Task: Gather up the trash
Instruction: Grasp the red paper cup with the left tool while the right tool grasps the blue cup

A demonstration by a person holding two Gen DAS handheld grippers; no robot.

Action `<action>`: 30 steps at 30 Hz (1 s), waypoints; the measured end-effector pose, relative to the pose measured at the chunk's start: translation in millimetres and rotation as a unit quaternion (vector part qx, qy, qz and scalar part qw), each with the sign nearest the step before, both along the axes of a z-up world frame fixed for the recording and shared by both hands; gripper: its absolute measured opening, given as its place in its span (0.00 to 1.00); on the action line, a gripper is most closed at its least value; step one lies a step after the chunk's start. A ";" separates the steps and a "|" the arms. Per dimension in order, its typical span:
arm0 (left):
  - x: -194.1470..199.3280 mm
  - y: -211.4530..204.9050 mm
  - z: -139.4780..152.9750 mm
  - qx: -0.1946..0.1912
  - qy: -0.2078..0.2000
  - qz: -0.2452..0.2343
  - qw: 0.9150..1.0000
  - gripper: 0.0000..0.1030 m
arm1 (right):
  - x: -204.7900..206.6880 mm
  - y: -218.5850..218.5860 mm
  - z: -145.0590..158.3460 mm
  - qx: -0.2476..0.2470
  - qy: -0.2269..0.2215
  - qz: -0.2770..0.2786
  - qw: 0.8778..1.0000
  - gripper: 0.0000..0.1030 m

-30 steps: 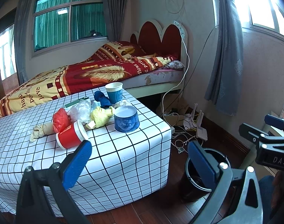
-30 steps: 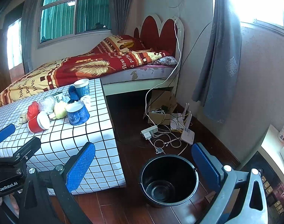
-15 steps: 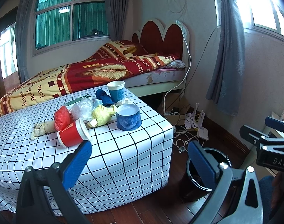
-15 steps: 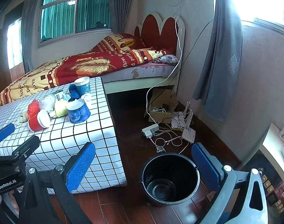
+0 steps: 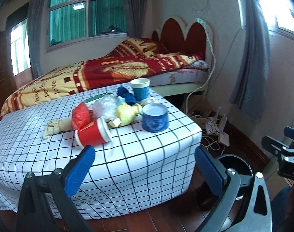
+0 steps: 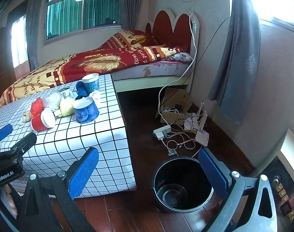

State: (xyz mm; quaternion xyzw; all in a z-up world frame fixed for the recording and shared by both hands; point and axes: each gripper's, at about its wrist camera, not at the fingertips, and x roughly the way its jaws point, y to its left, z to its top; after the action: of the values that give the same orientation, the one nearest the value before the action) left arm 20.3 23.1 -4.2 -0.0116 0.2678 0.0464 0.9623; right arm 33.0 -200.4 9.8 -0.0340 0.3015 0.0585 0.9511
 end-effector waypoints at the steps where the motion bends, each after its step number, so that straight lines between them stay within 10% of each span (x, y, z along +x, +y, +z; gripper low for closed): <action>1: 2.2 4.4 -1.8 -0.004 0.002 0.006 1.000 1.00 | 1.1 2.0 -0.2 0.001 0.000 0.003 1.000 1.00; 30: 98.1 116.6 -64.6 -0.051 0.031 0.141 0.988 1.00 | 167.5 160.5 -67.5 -0.002 0.038 0.196 0.980 0.92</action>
State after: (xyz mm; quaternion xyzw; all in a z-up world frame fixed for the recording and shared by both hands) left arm 118.4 139.7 -68.9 -0.0968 0.2951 0.1683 0.9355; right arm 200.6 -40.0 -57.7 -0.0918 0.3254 0.2448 0.9087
